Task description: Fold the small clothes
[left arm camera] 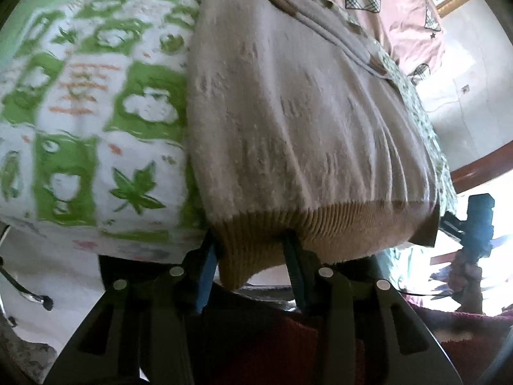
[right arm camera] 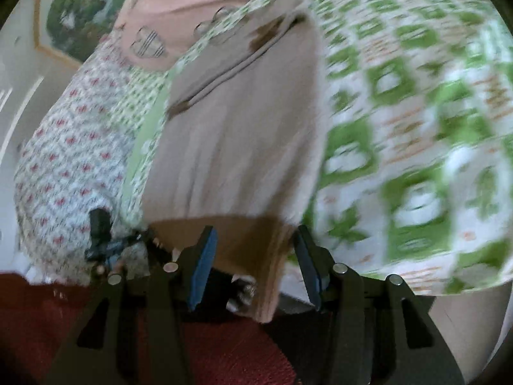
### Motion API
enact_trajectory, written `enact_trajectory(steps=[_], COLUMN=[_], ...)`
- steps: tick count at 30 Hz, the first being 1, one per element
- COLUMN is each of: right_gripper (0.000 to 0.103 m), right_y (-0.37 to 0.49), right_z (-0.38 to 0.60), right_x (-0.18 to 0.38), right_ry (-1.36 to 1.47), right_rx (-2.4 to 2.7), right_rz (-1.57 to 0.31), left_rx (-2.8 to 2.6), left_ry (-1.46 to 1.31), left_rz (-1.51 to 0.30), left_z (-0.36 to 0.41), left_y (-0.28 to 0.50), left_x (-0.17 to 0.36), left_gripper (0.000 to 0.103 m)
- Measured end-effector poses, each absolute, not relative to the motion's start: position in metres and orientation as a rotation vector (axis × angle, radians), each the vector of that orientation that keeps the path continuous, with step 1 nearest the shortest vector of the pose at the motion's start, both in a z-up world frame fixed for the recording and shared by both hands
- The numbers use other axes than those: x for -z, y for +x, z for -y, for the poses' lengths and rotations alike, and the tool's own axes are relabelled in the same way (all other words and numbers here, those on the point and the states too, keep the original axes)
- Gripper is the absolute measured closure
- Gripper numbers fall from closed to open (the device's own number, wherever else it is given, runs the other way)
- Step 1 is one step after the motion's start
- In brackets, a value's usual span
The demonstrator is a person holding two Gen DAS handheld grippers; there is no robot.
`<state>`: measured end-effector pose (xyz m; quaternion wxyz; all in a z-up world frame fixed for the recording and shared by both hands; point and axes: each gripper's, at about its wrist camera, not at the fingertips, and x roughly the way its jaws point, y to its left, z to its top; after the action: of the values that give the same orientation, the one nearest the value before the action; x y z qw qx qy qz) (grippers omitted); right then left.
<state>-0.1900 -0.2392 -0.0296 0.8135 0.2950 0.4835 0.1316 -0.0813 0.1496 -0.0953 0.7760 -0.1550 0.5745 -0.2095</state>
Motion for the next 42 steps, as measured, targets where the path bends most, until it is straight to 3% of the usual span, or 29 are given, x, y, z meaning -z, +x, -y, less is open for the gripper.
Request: enact_trajectory(steps=[3,4,5,6,7,23,32,42], right_gripper=[0.053,0.063,0.072,0.093,0.095,0.095,0.095,0.095], right_y=[-0.187,-0.187,-0.187,-0.187,-0.188,-0.167,-0.068,0.057], right_z=[0.23,0.231,0.235,0.238,0.243,0.265,0.295,0.333], right_x=[0.035,0.035,0.037,0.038,0.041,-0.029,-0.07,-0.06], right_ry=[0.599,0.6,0.606,0.611,0.632,0.752,0.742,0.738], right_rx=[-0.311,-0.309,-0.292,-0.276,-0.266,-0.436,-0.396,-0.234], right_rz=[-1.036,-1.032,-1.033,-1.038,-1.041,-0.702,-0.524,-0.525], left_rx=[0.463,0.467,0.474,0.483,0.493,0.567,0.548,0.444], left_ry=[-0.328,-0.326,-0.32,-0.314,-0.308,-0.406,-0.421,-0.393], left_rz=[-1.242,-1.238,-1.232,-1.228,-1.223,-0.836,-0.617,-0.613], left_z=[-0.147,-0.145,-0.144,-0.142,-0.14,-0.157,-0.151,-0.133], left_y=[-0.08,-0.079,-0.079,-0.078,-0.079,-0.058,0.039,0.179], left_x=[0.096,0.096,0.095,0.095,0.093,-0.029,-0.076,-0.073], left_gripper=[0.063,0.067,0.08,0.088,0.093,0.098,0.098,0.098])
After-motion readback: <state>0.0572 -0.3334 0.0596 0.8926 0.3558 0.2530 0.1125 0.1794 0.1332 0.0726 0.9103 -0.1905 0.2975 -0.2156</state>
